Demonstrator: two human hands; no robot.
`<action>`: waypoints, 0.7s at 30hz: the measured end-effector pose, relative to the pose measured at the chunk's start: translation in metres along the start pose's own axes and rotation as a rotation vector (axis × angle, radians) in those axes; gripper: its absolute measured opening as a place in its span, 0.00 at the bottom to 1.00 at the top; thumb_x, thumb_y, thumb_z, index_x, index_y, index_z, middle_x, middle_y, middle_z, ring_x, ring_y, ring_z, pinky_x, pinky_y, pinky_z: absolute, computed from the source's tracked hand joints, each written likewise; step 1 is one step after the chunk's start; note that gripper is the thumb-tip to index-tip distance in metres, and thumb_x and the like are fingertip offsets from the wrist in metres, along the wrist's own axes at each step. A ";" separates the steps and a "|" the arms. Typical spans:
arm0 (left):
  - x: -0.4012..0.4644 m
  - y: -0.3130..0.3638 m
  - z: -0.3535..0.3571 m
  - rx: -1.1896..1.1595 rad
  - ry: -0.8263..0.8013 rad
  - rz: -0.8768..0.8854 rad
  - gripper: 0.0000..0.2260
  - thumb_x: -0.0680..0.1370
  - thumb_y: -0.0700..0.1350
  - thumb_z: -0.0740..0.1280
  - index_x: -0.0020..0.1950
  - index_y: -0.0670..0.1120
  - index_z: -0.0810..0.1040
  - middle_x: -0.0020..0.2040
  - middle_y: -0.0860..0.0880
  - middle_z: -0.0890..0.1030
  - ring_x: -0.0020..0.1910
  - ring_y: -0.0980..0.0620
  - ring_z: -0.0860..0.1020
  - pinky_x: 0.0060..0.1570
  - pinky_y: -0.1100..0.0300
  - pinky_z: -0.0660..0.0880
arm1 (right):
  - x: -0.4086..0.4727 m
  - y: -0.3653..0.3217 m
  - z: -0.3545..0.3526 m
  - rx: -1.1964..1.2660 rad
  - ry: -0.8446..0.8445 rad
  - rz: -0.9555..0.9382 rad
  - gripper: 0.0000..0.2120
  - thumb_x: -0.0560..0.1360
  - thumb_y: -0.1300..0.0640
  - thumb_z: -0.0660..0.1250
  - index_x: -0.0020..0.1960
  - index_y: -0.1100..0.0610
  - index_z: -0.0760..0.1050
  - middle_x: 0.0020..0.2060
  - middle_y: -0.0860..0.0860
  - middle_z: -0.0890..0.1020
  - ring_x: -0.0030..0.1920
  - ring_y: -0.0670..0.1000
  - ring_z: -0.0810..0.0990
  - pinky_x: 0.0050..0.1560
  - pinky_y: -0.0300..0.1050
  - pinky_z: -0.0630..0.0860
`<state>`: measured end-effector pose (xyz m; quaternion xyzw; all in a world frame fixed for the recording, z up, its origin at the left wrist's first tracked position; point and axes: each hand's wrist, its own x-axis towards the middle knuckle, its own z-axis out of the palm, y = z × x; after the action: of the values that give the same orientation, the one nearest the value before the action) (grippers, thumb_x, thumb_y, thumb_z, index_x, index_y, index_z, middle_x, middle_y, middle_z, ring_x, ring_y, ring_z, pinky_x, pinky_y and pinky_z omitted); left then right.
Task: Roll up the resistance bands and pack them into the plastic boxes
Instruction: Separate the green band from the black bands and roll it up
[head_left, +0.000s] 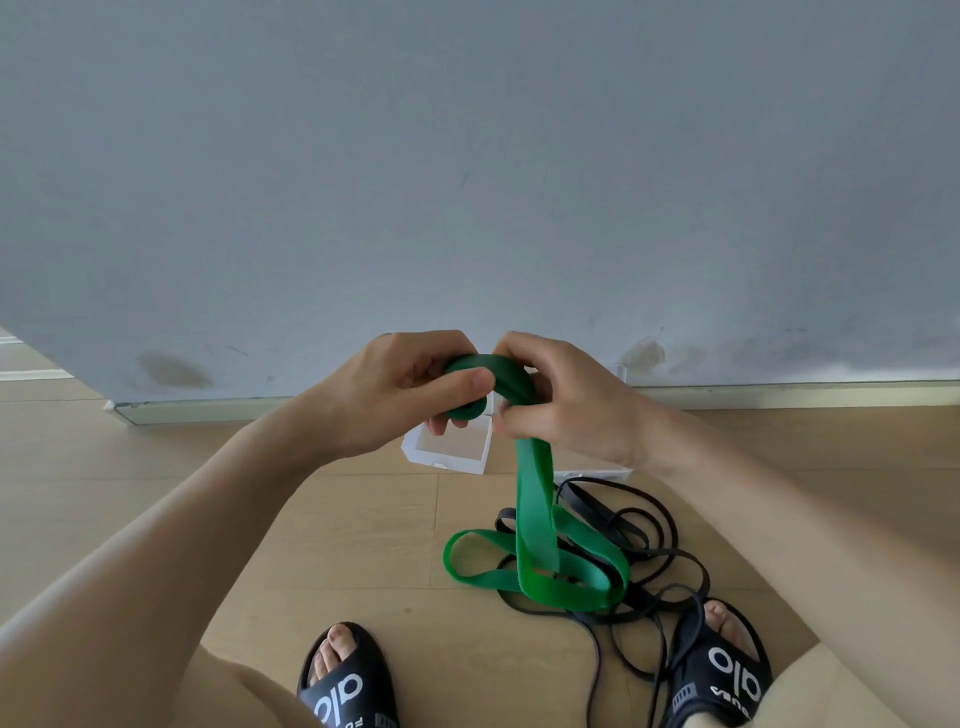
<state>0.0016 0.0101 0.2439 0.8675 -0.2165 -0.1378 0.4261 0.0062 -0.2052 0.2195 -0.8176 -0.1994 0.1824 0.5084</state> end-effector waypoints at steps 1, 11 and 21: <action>-0.001 0.001 -0.002 0.002 0.006 0.000 0.09 0.83 0.48 0.65 0.47 0.47 0.80 0.38 0.50 0.82 0.36 0.51 0.80 0.40 0.62 0.76 | -0.001 -0.001 0.000 0.015 -0.007 0.014 0.11 0.67 0.58 0.67 0.47 0.59 0.71 0.36 0.54 0.73 0.36 0.53 0.73 0.39 0.53 0.70; -0.006 -0.003 -0.005 0.059 0.006 0.031 0.06 0.81 0.51 0.69 0.49 0.50 0.80 0.37 0.54 0.81 0.36 0.55 0.80 0.39 0.63 0.75 | -0.009 -0.001 -0.002 0.472 -0.220 0.167 0.28 0.80 0.32 0.57 0.58 0.53 0.83 0.56 0.55 0.87 0.27 0.45 0.58 0.33 0.41 0.57; -0.004 -0.006 -0.004 0.142 0.075 0.127 0.14 0.77 0.61 0.64 0.52 0.53 0.78 0.40 0.52 0.78 0.38 0.53 0.73 0.37 0.64 0.70 | -0.003 0.003 0.013 0.812 -0.200 0.247 0.13 0.76 0.44 0.68 0.51 0.54 0.80 0.54 0.56 0.87 0.25 0.44 0.59 0.30 0.35 0.58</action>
<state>0.0011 0.0182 0.2419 0.8846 -0.2643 -0.0621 0.3792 -0.0027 -0.1983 0.2119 -0.5475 -0.0605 0.3838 0.7411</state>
